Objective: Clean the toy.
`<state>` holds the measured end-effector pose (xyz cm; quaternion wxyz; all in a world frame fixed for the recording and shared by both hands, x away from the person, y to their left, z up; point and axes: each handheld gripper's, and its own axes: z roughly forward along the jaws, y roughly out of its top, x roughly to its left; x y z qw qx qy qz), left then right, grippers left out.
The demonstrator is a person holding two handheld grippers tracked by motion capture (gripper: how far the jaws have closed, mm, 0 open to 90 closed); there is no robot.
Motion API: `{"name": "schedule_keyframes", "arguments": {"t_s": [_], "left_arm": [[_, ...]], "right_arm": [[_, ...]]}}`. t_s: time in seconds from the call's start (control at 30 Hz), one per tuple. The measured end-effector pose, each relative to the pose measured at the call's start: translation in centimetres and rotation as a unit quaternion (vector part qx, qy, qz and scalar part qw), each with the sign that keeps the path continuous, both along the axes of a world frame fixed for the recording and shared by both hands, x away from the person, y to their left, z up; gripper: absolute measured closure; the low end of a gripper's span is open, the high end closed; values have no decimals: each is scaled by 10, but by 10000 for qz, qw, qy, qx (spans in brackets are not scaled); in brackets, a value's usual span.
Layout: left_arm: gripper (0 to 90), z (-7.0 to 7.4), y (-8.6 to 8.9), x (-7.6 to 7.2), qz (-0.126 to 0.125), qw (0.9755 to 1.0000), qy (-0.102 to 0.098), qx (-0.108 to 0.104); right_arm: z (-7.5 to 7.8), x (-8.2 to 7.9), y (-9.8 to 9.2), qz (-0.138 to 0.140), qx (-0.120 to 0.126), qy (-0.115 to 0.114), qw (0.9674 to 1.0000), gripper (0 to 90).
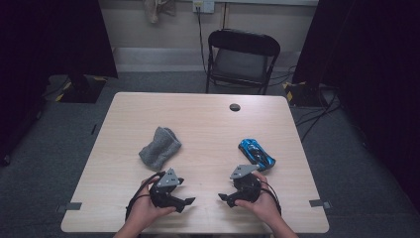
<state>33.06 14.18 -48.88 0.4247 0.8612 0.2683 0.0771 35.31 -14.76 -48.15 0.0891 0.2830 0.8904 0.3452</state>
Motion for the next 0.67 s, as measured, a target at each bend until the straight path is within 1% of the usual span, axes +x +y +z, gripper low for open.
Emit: {"name": "schedule_keyframes", "arguments": {"t_s": [0.03, 0.1, 0.17, 0.23, 0.43, 0.57, 0.67], "left_arm": [[193, -1, 0, 0, -11, 10000, 9, 4], [192, -2, -1, -1, -35, 10000, -35, 44], [187, -4, -1, -1, -59, 10000, 15, 78], [180, -6, -2, -1, -58, 9999, 10, 130], [174, -9, -2, -1, -85, 9998, -30, 193], [171, -11, -3, 0, -144, 9993, -28, 351], [161, -11, -4, 0, -186, 9992, -67, 354]], "right_arm": [[-1, 0, 0, 8, -12, -9, 10000, 163], [-2, -1, -1, 25, -22, -30, 10000, 163], [-4, -2, -1, 34, -26, -38, 10000, 163], [-5, -2, -1, 39, -35, -51, 10000, 163], [-11, -4, -1, 116, -125, -167, 9997, 150], [-13, -4, -1, 153, -67, -203, 9997, 146], [-14, -4, -3, 161, 4, -206, 9997, 143]]}}
